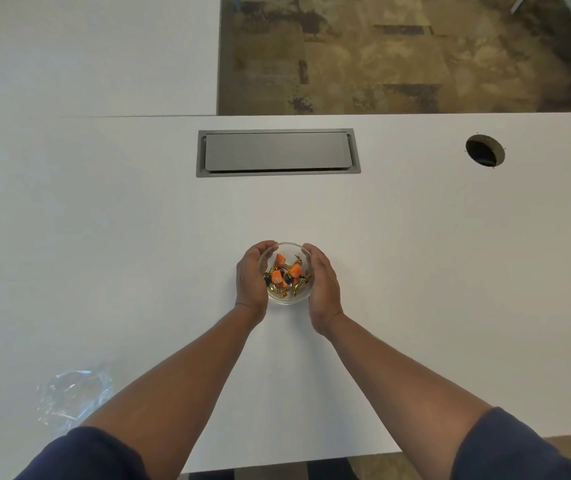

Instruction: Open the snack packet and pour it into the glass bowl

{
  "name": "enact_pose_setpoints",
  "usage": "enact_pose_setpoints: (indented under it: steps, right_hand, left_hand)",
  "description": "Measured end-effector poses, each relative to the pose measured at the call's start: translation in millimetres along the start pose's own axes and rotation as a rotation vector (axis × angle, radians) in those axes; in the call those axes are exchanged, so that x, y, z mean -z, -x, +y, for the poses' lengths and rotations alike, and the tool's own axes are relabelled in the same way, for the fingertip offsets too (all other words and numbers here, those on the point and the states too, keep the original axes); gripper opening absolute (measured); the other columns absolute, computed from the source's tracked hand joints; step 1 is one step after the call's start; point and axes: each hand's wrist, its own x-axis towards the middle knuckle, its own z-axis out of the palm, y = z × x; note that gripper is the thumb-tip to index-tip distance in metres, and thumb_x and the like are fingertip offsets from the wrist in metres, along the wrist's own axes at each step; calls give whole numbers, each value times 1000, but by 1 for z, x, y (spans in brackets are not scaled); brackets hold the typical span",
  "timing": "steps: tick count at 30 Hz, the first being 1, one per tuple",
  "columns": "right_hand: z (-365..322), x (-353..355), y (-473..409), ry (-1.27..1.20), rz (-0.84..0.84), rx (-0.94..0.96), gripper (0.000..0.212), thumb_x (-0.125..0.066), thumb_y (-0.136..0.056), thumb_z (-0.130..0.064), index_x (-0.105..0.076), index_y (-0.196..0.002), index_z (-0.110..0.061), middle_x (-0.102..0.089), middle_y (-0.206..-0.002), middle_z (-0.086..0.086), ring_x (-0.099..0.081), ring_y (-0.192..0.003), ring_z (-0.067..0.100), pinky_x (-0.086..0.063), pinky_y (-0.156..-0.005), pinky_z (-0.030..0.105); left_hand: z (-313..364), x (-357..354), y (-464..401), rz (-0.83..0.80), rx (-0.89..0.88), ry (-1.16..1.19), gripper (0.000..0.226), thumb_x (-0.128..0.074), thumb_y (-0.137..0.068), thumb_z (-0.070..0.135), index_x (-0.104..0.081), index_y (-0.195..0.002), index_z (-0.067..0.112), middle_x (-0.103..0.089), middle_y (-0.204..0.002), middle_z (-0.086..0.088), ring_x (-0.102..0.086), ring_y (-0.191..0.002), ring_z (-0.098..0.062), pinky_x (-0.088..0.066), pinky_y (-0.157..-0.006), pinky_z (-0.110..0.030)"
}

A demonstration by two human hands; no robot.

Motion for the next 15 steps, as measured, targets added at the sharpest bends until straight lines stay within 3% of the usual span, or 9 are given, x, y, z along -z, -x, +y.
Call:
enact_pose_setpoints:
  steps: [5,9,11,12,14,15]
  right_hand:
    - [2,-1,-3,1,7,-5,32,-41,-110,-26,-64,-132,-24,-63,-128,-14,-61,-96,-20,-49,-75,4]
    - [3,2,-4,53,-12,-18,39,-40,-110,-30,-55,-145,-21,-58,-139,-8,-58,-110,-10,-50,-77,5]
    - [2,2,-3,155,-24,18,44,-38,-111,-31,-46,-153,-22,-49,-150,-8,-50,-123,-10,-47,-88,5]
    - [-1,2,0,239,-10,62,46,-37,-111,-31,-42,-156,-21,-44,-156,-7,-46,-133,-6,-44,-101,10]
    - [-9,1,1,445,16,185,51,-33,-111,-32,-35,-159,-15,-33,-167,1,-29,-153,11,-27,-124,31]
    - [-11,0,2,565,21,269,56,-31,-109,-33,-31,-160,-11,-28,-170,5,-20,-157,17,-18,-128,38]
  left_hand:
    - [-2,2,-3,-3,-7,-34,39,-36,-107,11,-73,-105,21,-77,-92,19,-69,-88,9,-53,-67,-9]
    - [-4,4,-3,-22,-10,-43,39,-37,-105,26,-70,-123,17,-76,-109,15,-68,-105,-2,-55,-73,-11]
    - [-2,4,-3,-53,-21,-144,48,-35,-101,35,-63,-136,19,-66,-135,5,-59,-125,-12,-52,-95,-21]
    - [1,4,0,-63,-52,-237,51,-33,-101,36,-59,-142,20,-59,-146,2,-52,-135,-15,-47,-106,-28]
    - [6,7,0,-68,-189,-427,58,-28,-99,33,-49,-151,19,-47,-159,1,-37,-148,-15,-31,-123,-36]
    - [9,8,0,-77,-274,-526,60,-27,-98,31,-44,-154,17,-41,-163,-1,-30,-153,-15,-24,-126,-37]
